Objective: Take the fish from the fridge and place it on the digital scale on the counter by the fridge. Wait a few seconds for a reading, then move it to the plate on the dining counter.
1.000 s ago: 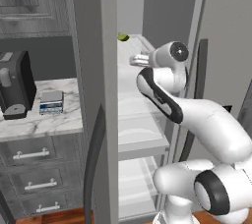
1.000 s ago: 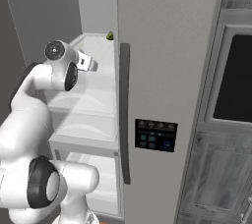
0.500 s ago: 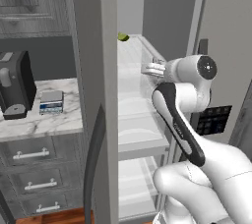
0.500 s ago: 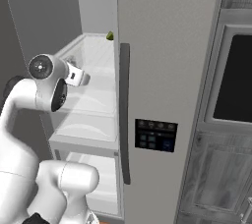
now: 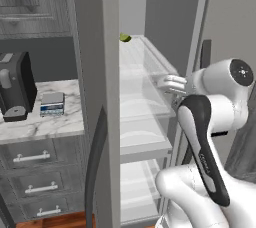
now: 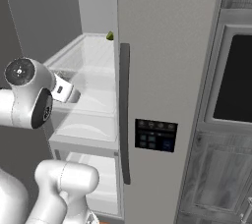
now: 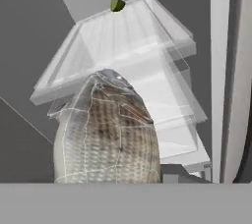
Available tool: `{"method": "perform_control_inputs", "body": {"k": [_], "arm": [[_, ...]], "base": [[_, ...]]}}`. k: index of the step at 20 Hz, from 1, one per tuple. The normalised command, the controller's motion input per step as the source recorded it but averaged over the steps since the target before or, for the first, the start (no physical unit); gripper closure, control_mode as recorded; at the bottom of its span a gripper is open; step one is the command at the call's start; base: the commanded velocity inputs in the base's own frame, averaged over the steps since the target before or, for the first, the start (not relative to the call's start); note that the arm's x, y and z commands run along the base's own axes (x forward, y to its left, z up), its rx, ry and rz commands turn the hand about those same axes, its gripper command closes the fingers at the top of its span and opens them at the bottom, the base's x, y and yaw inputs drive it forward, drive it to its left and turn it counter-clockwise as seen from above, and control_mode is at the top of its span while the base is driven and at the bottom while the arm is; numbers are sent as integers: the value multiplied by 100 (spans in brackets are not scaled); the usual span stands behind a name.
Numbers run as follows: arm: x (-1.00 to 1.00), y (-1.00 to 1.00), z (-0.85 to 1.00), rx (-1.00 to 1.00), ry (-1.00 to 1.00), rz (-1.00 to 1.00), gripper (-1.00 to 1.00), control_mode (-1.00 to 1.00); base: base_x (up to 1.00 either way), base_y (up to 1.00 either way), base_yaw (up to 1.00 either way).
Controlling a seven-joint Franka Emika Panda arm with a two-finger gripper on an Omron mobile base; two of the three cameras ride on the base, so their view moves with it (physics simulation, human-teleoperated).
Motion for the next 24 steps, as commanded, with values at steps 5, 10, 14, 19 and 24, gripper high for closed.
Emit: {"method": "perform_control_inputs", "body": {"k": [5, 10, 14, 19, 24], "arm": [[-45, -11, 17, 0, 40, 0, 100, -100], [-29, -1, -1, -5, 25, 0, 100, -100], [0, 0, 0, 0, 0, 0, 100, 100], [0, 0, 0, 0, 0, 0, 100, 100], [0, 0, 0, 0, 0, 0, 100, 100]], "base": [[0, 0, 0], [0, 0, 0], [-95, 0, 0], [-100, 13, 0], [-100, 26, 3]]}}
